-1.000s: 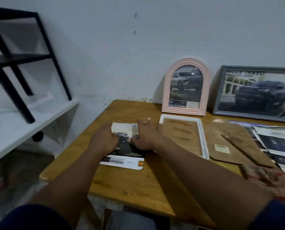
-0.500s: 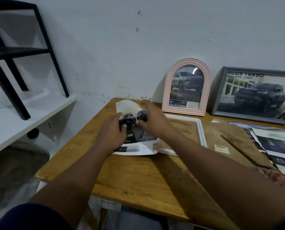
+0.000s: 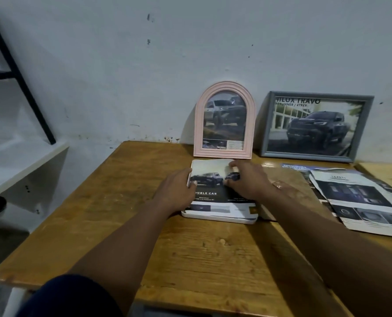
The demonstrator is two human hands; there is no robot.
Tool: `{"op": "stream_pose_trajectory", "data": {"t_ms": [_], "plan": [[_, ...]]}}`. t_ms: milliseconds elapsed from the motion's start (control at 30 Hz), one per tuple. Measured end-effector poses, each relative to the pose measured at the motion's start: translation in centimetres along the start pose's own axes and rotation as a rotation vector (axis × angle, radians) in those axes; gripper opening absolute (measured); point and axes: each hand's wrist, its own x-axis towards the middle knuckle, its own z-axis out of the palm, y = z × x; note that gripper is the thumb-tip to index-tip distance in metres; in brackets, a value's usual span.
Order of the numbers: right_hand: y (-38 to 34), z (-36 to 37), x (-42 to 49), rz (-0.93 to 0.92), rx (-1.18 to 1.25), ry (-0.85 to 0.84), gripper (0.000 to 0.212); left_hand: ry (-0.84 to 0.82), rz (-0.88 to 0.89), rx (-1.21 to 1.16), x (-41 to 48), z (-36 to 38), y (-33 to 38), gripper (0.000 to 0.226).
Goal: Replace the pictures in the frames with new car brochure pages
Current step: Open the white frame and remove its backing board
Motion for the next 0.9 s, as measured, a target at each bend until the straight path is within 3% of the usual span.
{"op": "stream_pose_trajectory", "data": {"t_ms": [167, 367, 567, 733, 800, 900], "plan": [[-1.0, 2.4, -0.9, -0.019, -0.231, 0.010, 0.044, 0.009, 0.031, 0.105, 0.0, 0.0, 0.0, 0.044], [-0.2, 2.9, -0.8, -0.112, -0.271, -0.051, 0.040, -0.042, 0.074, 0.221, 1.0, 0.1, 0.3, 0.021], [0.2, 3.4, -0.9, -0.127, -0.287, -0.065, 0.041, -0.103, 0.094, 0.286, 1.5, 1.5, 0.9, 0.052], [0.1, 2.4, -0.5, -0.069, -0.140, -0.139, 0.049, -0.114, 0.084, 0.283, 1.8, 1.7, 0.8, 0.055], [0.3, 0.9, -0.8, -0.025, -0.011, -0.066, 0.050, -0.118, 0.070, 0.226, 1.9, 1.5, 0.8, 0.055], [2.0, -2.0, -1.2, 0.079, -0.052, 0.047, 0.057, -0.108, 0.049, 0.093, 1.8, 1.3, 0.9, 0.057]]}}
